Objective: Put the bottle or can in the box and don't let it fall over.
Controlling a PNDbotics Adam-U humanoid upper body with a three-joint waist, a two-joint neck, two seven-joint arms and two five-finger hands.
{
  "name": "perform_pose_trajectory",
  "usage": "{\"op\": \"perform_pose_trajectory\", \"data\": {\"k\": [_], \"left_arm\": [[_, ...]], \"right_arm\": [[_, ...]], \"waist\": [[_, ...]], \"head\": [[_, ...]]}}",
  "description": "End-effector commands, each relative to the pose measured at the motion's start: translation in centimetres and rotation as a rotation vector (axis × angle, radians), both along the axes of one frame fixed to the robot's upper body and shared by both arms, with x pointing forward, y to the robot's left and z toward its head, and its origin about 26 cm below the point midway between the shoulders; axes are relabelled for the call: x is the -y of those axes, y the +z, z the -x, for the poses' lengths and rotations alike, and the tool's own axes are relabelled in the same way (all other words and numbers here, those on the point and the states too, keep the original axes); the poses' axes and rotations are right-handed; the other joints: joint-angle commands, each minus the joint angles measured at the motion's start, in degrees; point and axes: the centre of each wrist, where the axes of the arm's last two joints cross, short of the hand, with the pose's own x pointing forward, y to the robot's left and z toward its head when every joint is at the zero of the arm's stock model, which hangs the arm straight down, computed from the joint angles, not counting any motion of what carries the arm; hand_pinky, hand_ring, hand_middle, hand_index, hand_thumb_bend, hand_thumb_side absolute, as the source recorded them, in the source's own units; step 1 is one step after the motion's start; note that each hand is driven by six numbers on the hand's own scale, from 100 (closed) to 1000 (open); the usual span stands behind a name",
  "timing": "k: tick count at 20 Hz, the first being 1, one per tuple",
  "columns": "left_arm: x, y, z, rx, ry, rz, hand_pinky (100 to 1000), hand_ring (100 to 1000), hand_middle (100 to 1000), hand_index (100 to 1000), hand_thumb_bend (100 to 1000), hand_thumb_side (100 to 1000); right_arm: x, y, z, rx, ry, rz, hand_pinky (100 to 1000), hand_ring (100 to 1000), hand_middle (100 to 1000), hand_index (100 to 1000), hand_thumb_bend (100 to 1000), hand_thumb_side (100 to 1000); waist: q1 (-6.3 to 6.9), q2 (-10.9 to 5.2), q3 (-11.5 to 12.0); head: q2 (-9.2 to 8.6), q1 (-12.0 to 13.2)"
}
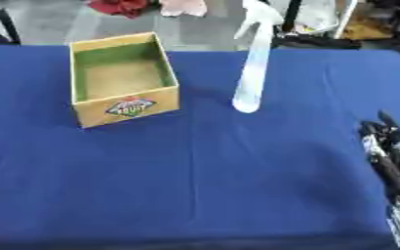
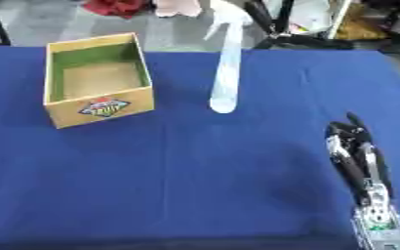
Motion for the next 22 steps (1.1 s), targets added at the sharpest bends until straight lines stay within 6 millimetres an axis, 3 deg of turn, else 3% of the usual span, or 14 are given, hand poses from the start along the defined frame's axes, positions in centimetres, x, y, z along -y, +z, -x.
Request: {"op": "perform_pose_trajectory", "data": {"k": [1, 22], "left_arm": [[-0.25, 0.92, 0.08, 0.026, -0.001, -0.02, 830, 782, 871, 940, 622, 855], [-0.29, 0.93, 0.14, 0.026, 0.002, -0.023, 829, 782, 871, 940, 629, 850]], "right_arm": [[0.39, 1.18, -0.25, 0.038, 0.003, 0.016, 867, 826, 789, 983, 175, 619], [0.39, 1.11, -0.19, 0.037, 0.002, 0.015, 867, 826, 789, 983, 177, 619]], "waist": [[0.12, -0.99, 0.1], [0.15, -1.1, 0.0]], "head": [[0.3, 0.2], [0.3, 0.3]]}}
